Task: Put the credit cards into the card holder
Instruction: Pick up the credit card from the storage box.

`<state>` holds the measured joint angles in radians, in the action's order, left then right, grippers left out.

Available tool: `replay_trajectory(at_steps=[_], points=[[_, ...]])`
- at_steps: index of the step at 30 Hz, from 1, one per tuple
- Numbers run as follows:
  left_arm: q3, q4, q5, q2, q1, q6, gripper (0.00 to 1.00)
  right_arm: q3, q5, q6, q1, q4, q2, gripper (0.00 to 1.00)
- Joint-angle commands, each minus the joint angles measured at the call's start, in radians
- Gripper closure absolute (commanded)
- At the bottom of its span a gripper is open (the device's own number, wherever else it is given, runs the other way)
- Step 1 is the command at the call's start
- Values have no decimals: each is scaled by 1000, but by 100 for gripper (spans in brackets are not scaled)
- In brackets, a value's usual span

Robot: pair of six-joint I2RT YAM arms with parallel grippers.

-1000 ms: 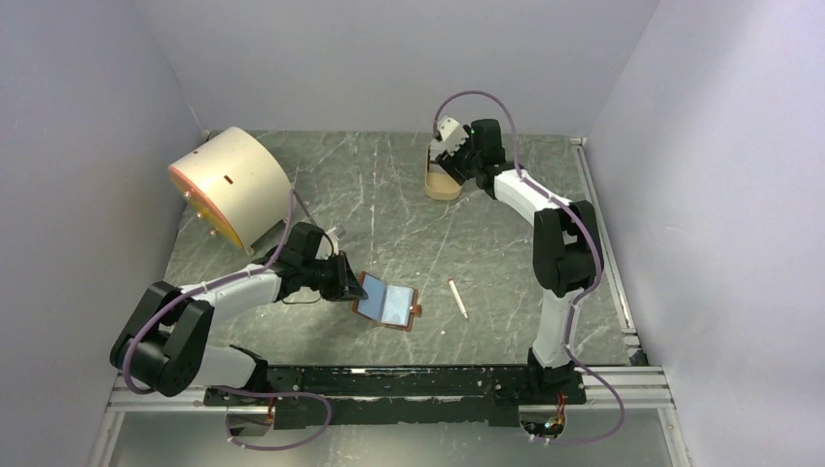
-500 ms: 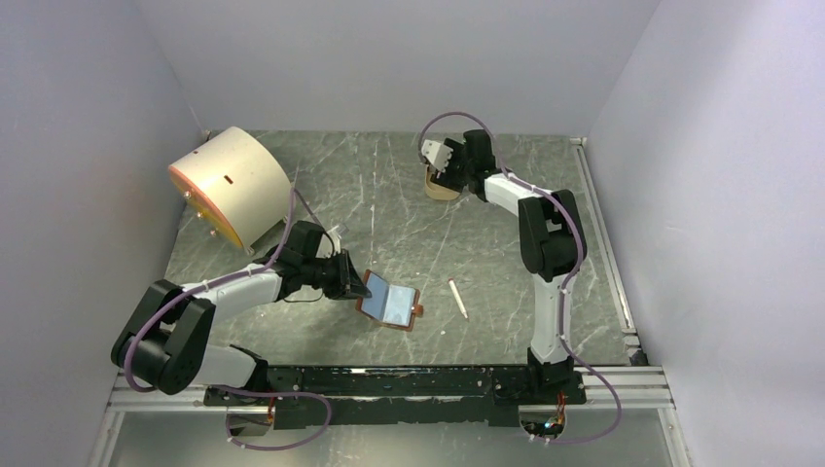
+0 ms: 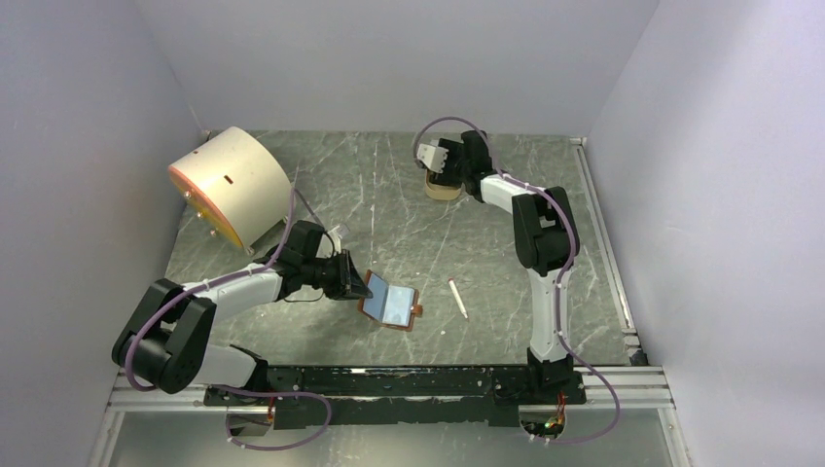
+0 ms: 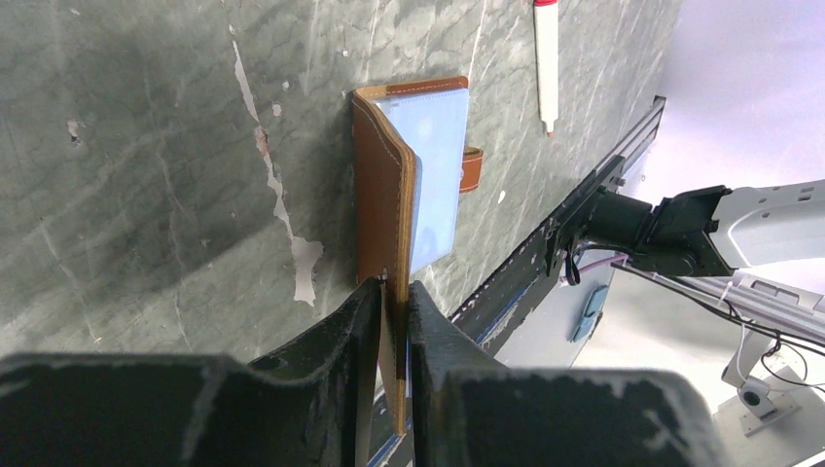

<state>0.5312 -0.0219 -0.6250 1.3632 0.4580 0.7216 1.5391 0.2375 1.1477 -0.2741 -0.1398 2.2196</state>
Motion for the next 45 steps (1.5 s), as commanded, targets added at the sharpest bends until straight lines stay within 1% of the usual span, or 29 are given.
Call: replay_trajectory(at_steps=[1, 6, 13, 16, 19, 27, 30, 36, 41, 42, 45], points=[[23, 35, -35, -9, -9, -12, 79, 44, 32, 36, 0, -33, 32, 31], [17, 52, -46, -8, -9, -8, 79, 82, 24, 42, 2, 11, 46, 37], [5, 64, -61, 1, -9, -4, 79, 118, 18, 8, 5, 36, 35, 40], [8, 55, -63, -2, -9, -8, 79, 128, 22, 13, 8, 47, 30, 41], [13, 50, -55, -8, -9, -8, 79, 173, 20, 21, 11, 91, 45, 42], [14, 67, -68, 16, -9, 0, 79, 197, 26, 51, 18, 148, 36, 49], [19, 72, -75, 26, -9, 1, 78, 208, 28, 60, 20, 170, 41, 55], [15, 80, -78, 39, -9, 2, 78, 187, 56, 62, 28, 174, 34, 70], [19, 81, -83, 50, -9, 2, 78, 185, 59, 69, 31, 180, 39, 89], [20, 80, -84, 50, -9, 1, 78, 185, 59, 67, 31, 180, 37, 91], [19, 80, -83, 52, -9, 1, 78, 175, 65, 64, 32, 178, 26, 93]])
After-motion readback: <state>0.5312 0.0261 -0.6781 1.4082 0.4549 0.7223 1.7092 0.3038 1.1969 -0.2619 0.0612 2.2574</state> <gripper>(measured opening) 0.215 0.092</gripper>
